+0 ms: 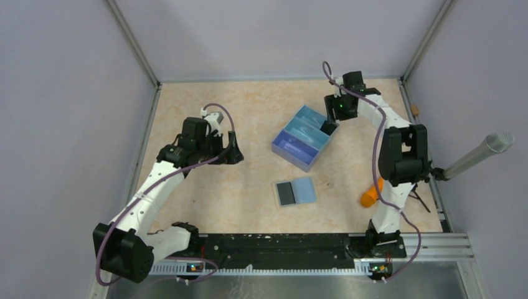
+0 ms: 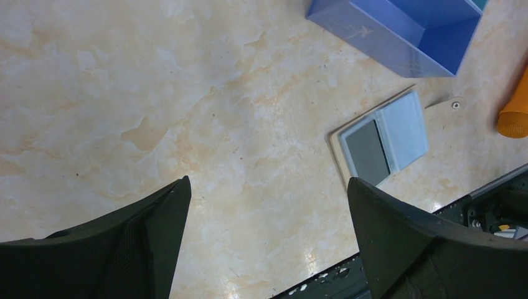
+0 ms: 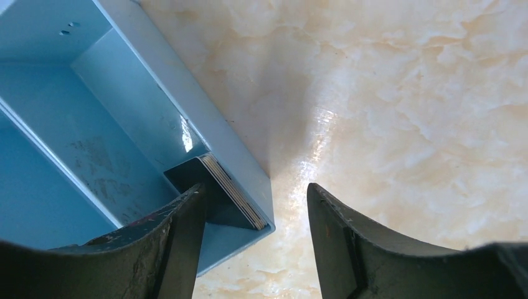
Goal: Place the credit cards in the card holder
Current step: Pick up the credit card from the storage box.
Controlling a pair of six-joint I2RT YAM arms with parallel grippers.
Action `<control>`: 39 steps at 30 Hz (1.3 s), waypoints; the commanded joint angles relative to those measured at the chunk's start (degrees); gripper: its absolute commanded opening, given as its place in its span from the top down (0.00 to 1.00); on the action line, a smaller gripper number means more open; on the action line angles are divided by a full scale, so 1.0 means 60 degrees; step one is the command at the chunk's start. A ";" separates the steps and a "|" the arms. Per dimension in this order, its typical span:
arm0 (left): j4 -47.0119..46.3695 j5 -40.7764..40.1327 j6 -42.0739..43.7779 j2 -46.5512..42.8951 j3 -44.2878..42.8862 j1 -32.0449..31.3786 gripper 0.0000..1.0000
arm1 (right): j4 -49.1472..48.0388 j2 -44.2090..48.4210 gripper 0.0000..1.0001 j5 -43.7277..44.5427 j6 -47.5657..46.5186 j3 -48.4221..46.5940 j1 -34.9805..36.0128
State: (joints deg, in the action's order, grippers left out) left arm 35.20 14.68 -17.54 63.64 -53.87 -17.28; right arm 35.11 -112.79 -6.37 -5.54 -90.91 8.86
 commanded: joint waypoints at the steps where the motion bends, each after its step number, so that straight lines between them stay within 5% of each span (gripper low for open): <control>1: -0.0153 0.0297 0.0112 0.0057 0.0035 0.0065 0.01 | -0.0339 0.0701 0.42 0.0256 -0.0247 -0.0394 -0.0075; 6: -0.0154 0.0355 0.0111 0.0101 0.0057 0.0067 0.01 | -0.0223 0.0680 0.45 -0.0137 -0.0397 -0.0367 -0.0077; 13: -0.0154 0.0502 0.0111 0.0171 0.0060 0.0082 0.01 | 0.0031 0.0621 0.28 -0.1047 -0.0759 -0.0065 -0.0064; 31: -0.0168 0.0615 0.0107 0.0190 0.0071 0.0116 0.01 | 0.0513 -0.0469 0.28 0.0126 -0.0792 -0.0453 -0.0065; 39: -0.0183 0.0658 0.0096 0.0190 0.0086 0.0141 0.01 | 0.0131 0.0168 0.36 0.0878 -0.0615 -0.0672 -0.0068</control>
State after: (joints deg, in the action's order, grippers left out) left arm 35.18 17.39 -17.56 64.69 -53.74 -16.88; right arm 38.11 -115.48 -5.15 -9.30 -91.68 8.91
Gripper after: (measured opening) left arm 0.986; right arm 0.649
